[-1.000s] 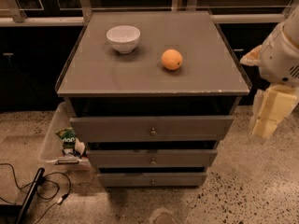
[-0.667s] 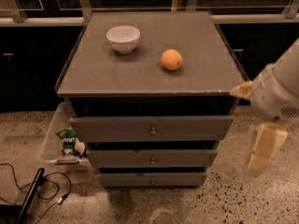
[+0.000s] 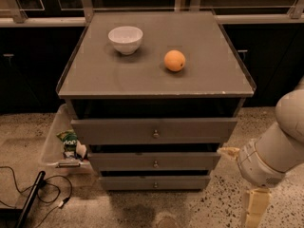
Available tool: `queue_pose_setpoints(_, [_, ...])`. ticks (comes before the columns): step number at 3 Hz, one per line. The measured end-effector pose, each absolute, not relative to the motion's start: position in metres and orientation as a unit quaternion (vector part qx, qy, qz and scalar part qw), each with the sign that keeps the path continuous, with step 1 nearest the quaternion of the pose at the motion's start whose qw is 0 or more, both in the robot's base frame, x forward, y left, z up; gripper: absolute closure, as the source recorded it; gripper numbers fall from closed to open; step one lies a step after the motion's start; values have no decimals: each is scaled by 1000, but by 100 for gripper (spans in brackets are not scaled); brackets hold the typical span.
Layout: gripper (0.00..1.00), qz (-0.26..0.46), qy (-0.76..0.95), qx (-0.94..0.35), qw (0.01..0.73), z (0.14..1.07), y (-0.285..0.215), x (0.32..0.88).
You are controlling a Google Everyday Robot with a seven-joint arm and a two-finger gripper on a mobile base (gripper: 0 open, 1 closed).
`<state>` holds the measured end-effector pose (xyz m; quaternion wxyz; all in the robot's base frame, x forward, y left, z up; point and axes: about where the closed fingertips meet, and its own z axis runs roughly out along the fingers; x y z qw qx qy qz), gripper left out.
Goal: Open bottom drawer
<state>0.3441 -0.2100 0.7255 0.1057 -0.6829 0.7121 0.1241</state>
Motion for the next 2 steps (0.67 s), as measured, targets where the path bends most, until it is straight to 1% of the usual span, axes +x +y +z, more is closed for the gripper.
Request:
queue_pose_setpoints(1, [0, 124, 712, -683, 106, 725, -210, 344])
queue_pose_setpoints(2, [0, 150, 718, -672, 100, 687, -208, 345])
